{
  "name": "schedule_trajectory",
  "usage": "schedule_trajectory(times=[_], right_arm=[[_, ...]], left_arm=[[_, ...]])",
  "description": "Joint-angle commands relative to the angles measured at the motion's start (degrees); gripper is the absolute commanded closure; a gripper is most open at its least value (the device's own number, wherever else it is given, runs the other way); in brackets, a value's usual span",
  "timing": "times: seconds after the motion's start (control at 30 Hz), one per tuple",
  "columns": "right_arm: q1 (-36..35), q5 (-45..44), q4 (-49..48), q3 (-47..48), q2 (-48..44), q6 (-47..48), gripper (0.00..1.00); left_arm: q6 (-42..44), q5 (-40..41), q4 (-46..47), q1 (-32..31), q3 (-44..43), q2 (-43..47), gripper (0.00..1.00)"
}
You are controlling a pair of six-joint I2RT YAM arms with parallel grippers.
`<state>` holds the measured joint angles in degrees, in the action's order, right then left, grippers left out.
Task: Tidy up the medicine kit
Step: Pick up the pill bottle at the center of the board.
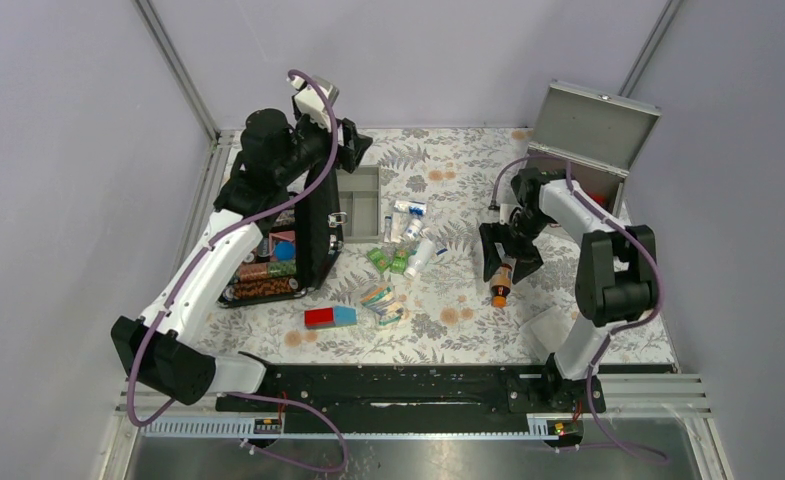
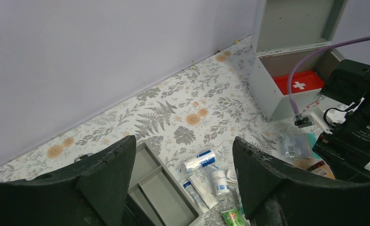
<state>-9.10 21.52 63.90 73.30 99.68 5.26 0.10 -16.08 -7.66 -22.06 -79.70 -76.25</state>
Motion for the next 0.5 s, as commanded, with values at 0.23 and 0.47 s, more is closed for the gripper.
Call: schedule_trajectory(times=[0.23,0.47], right_arm=[[-0.3,-5.7,-2.3,5.3,9.6,-6.9,0.3],[-0.6,-8.7,-3.3,5.8,12.9,-5.5,0.31]], left_arm=[[4.5,5.6,-0.6,0.0,0.6,3.0,0.25],[4.7,4.6,-0.5,0.0,-0.3,1.8,0.25]])
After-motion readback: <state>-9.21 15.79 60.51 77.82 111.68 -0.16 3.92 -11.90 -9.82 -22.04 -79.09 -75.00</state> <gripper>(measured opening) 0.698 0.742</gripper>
